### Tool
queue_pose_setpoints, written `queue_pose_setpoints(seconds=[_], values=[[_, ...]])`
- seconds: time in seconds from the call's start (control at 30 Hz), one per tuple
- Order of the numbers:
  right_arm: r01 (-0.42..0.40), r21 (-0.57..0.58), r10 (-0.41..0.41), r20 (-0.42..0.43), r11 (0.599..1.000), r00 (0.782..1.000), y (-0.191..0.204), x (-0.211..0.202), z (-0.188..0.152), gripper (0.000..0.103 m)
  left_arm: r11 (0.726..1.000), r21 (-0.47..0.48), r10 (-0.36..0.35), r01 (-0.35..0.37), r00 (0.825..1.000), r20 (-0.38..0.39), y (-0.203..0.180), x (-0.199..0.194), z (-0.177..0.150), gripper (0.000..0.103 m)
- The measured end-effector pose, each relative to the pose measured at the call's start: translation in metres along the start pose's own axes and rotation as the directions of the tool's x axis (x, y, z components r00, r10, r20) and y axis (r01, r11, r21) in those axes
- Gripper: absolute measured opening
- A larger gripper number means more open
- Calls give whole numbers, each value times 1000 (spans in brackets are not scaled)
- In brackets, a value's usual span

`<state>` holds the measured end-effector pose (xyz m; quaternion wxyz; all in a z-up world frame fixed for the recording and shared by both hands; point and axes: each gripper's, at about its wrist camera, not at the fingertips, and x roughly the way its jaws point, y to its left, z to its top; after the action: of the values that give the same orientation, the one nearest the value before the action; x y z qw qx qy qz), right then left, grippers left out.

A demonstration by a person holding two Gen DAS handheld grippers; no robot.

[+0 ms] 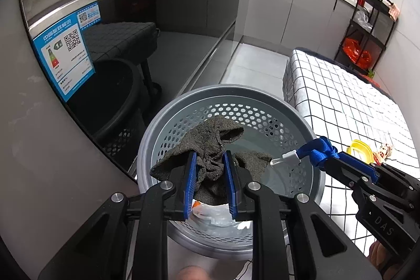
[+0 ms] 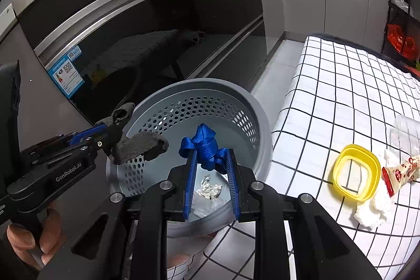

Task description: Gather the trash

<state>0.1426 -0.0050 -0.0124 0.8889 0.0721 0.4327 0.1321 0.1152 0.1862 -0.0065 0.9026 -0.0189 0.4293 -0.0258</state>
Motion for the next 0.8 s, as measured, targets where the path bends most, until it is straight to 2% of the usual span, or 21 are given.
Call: queue_pose_setpoints(seconds=[0.5, 0.57, 0.63, 0.73, 0.8], values=[[-12, -19, 12, 12, 1000, 1000, 2, -2, 4, 24, 1000, -30, -2, 1, 1000, -19, 7, 2, -1, 26], [-11, -18, 11, 18, 1000, 1000, 2, -3, 4, 35, 999, -37, 3, -4, 1000, -18, 9, 2, -1, 37], [-14, -12, 14, 27, 1000, 1000, 1, -5, 5, 42, 999, -47, 2, -3, 1000, -16, 11, 1, -1, 43], [-14, -9, 14, 30, 1000, 999, 0, -6, 5, 42, 999, -50, 5, -6, 1000, -11, 12, -1, -2, 51], [-15, -6, 15, 29, 1000, 999, 0, -7, 5, 42, 999, -49, 5, -5, 1000, -5, 12, -2, -2, 52]])
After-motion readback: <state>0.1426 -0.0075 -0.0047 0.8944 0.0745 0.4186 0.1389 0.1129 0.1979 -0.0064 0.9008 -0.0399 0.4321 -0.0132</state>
